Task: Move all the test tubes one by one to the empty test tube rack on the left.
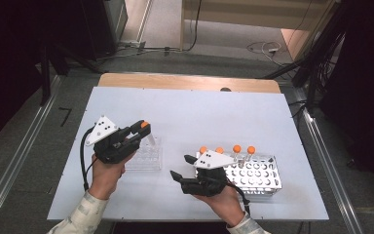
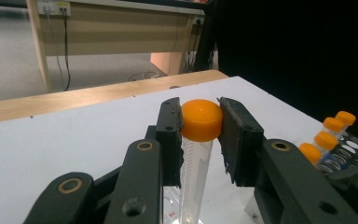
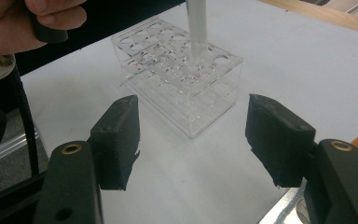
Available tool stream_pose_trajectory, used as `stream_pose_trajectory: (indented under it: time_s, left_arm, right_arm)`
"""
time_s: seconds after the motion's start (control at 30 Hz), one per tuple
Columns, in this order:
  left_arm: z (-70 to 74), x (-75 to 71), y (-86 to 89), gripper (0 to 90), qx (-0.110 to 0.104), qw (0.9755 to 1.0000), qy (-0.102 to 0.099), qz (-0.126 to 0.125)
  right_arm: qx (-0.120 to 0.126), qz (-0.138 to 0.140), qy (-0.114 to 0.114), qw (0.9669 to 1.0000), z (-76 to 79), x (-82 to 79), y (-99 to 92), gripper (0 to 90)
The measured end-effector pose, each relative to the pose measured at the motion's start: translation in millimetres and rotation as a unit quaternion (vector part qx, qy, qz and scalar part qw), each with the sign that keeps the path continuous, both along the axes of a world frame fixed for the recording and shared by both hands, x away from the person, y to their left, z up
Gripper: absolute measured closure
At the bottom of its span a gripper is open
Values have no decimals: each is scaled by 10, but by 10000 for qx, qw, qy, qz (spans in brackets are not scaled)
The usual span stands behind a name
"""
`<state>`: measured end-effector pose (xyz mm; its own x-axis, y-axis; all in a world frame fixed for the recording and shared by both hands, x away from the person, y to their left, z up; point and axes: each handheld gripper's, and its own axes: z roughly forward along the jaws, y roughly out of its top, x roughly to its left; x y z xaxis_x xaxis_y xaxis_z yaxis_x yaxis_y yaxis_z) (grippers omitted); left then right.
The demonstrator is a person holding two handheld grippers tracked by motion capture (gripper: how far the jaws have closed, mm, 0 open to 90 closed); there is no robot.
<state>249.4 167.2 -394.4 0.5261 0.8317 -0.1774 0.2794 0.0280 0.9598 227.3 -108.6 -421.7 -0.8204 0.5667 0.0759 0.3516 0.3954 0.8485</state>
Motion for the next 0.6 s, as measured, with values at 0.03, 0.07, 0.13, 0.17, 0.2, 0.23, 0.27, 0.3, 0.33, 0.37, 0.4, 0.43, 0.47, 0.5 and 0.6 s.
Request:
stream_pose_trajectory:
  time_s: [0.03,0.07,0.13,0.17,0.2,0.23,0.27,0.3,0.33,0.37,0.4,0.43,0.47,0.5,0.6]
  left_arm:
    - [-1,13,9,698,28,10000,-5,7]
    - [-2,23,12,698,26,10000,-8,38]
    - [-7,43,20,698,53,9999,-22,98]
    - [-10,54,28,698,80,9999,-28,110]
    - [-14,63,32,698,85,9999,-32,143]
    - [-16,71,37,698,94,9998,-24,169]
    - [-19,80,44,698,114,9998,-33,187]
    - [-21,88,51,698,132,9997,-39,211]
    - [-23,95,55,698,137,9996,-36,227]
    - [-25,102,58,698,126,9996,-45,253]
    - [-26,108,61,698,139,9995,-46,271]
    - [-29,115,62,698,173,9994,-61,295]
    - [-33,122,64,698,215,9992,-64,317]
    - [-38,130,65,698,234,9991,-71,335]
    - [-51,148,67,698,302,9988,-64,377]
  right_arm:
    - [4,-1,-8,10000,0,0,0,340]
    - [2,-2,-3,10000,0,0,1,340]
    - [-7,3,-4,10000,-2,-1,3,340]
    - [-5,0,-3,10000,-1,-1,3,340]
    - [-5,0,-3,10000,-1,-1,3,340]
    - [-7,-4,-3,10000,1,-3,3,340]
    - [-7,-4,-3,10000,1,-3,3,340]
    - [-3,-3,-13,10000,1,-3,1,340]
    - [5,-10,-6,10000,2,-3,1,340]
    - [8,-13,-1,10000,3,-3,-1,340]
    - [15,-14,-5,10000,2,-2,-1,340]
    - [15,-16,-10,10000,3,-1,-2,340]
    - [16,-12,-13,10000,3,0,-4,340]
    - [16,-12,-13,10000,3,0,-4,340]
    - [14,-12,-19,10000,5,-4,-5,340]
